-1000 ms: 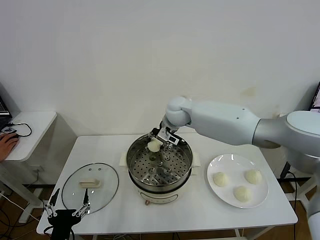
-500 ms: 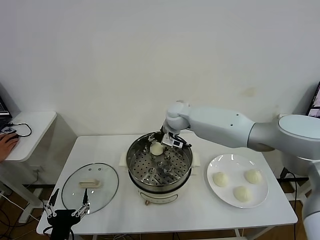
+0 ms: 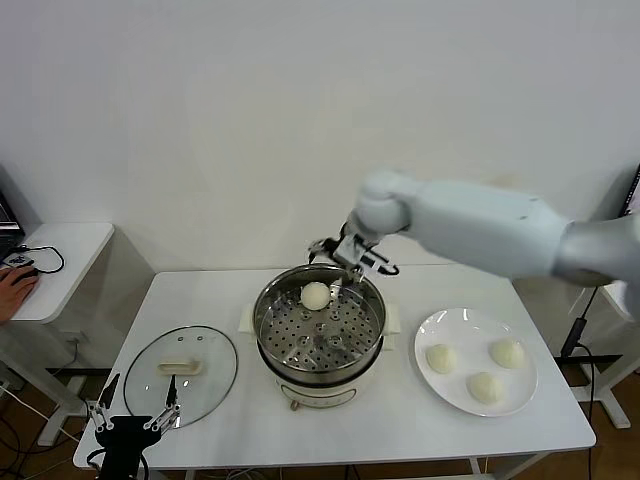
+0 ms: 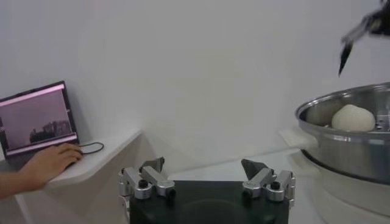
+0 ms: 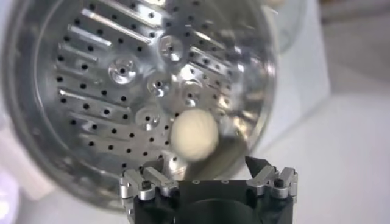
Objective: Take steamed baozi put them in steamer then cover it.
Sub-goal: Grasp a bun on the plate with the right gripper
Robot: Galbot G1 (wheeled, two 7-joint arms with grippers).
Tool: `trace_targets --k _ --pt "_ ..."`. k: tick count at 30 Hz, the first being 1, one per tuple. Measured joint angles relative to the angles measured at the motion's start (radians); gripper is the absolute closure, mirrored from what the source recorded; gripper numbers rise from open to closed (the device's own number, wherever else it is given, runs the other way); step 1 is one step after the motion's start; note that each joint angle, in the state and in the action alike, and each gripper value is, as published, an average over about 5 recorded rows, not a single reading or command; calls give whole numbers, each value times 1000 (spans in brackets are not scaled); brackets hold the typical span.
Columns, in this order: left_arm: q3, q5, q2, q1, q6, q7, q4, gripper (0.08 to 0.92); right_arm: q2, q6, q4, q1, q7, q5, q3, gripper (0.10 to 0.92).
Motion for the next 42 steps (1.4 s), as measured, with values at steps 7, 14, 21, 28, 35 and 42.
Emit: trace_targets --k 7,14,21,28,35,42 --pt "10 -1 16 -9 5 6 -2 177 -217 -180 142 38 -26 92 -1 203" --pt "5 -5 27 -20 14 11 -2 177 -416 -279 239 18 -34 102 -13 202" --pt "-11 -10 27 -19 17 12 3 177 -544 -326 275 -109 -32 60 33 203" --pt "-25 -10 21 -12 19 14 3 177 -586 -348 265 -326 -25 -6 163 203" --pt "-35 -8 16 -9 22 16 2 177 -574 -356 200 -527 -16 -72 293 203" --pt "-38 -7 12 -9 23 17 2 177 -525 -358 118 -634 -2 -106 370 203"
